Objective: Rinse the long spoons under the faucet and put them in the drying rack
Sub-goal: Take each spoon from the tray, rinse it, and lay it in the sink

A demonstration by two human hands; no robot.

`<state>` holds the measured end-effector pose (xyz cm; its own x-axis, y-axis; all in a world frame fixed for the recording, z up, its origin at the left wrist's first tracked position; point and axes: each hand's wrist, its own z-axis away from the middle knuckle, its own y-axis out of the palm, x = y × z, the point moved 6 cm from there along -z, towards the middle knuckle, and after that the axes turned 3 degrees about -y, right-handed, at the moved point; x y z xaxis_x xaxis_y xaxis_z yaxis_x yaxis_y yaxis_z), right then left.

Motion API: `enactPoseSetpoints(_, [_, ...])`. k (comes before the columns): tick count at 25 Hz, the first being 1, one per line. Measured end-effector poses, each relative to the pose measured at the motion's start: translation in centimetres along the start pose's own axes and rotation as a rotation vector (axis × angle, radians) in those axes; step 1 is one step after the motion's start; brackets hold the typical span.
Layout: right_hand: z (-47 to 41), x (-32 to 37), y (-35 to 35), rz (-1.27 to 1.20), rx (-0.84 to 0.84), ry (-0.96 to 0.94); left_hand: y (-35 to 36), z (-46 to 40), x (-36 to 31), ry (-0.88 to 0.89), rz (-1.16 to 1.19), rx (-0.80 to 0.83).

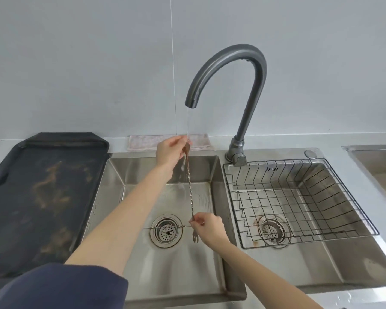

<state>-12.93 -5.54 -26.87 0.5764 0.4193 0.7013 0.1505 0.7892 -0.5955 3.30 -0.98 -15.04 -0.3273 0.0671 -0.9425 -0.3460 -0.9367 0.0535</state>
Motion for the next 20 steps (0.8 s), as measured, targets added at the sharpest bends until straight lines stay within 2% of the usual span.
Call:
enactPoseSetpoints(4, [-0.7, 0.6, -0.2, -0.046, 0.009, -0.042, 0.4, -0.2, 1.5, -0.012, 0.069, -0.009])
enactPoseSetpoints(8, [-1.0, 1.1, -0.6, -0.142, 0.004, -0.055, 0.5, 0.5, 4.4, -0.098, 0.015, 0.0])
enactPoseSetpoints(13, [-0.2, 1.3, -0.1, -0.122, 0.044, -0.081, 0.0, -1.2, 2.3, -0.064, 0.012, -0.049])
enactPoseSetpoints(16, [-0.6, 2.1, -0.8, -0.145, 0.026, -0.102, 0.4, -1.0, 2.2, -0.061, -0.028, -0.015])
enactPoseSetpoints(20, [-1.2, 3.3, -2.2, -0.147, 0.0, -0.122, 0.8, 0.9, 5.6, -0.128, -0.132, 0.076])
